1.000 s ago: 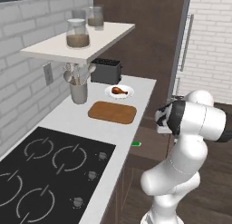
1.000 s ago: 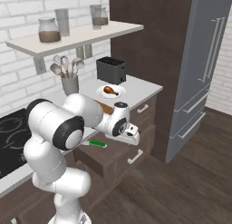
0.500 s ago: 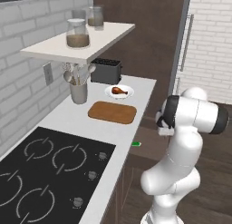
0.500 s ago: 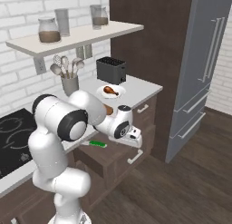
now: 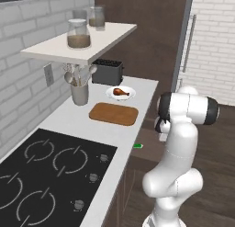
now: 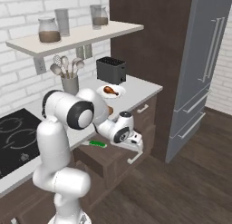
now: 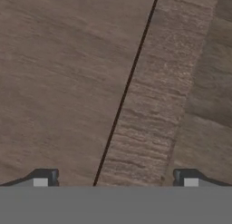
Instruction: Pick up the knife from the drawer and place it on the cutting board. Then place the meat from the plate to the cutting board.
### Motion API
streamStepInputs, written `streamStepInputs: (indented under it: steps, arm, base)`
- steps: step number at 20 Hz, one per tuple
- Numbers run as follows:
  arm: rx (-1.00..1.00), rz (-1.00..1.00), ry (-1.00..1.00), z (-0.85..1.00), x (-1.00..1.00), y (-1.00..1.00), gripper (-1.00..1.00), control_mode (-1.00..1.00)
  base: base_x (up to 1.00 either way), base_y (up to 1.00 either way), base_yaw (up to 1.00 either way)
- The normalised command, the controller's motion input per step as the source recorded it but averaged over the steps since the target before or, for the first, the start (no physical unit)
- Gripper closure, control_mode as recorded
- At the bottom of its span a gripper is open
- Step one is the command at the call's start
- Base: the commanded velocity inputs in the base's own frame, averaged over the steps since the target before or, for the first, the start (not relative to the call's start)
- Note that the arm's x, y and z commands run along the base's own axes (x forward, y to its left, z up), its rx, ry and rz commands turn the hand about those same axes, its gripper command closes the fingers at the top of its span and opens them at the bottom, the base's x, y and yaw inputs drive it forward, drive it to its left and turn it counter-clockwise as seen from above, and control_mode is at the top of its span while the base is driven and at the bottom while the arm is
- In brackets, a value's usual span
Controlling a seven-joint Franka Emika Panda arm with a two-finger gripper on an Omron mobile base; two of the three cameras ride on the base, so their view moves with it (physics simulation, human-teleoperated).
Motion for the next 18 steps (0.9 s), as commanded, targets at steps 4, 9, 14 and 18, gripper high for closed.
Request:
streamStepInputs:
  steps: [4, 9, 14, 18]
  arm:
    - [0.0, -0.01, 0.08, -0.4, -0.11, -0.63, -1.0, -1.0]
    - [0.0, 0.0, 0.14, -0.24, -0.5, -0.97, -1.0, -1.0]
    - [0.0, 0.0, 0.08, -0.2, -0.64, -1.0, -1.0, -1.0]
    - [0.0, 0.0, 0.07, -0.14, -0.52, -1.0, -1.0, -1.0]
  base:
    - [0.0, 0.0, 0.0]
    - [0.0, 0.0, 0.0]
    - [0.0, 0.0, 0.0]
    - [0.0, 0.0, 0.0]
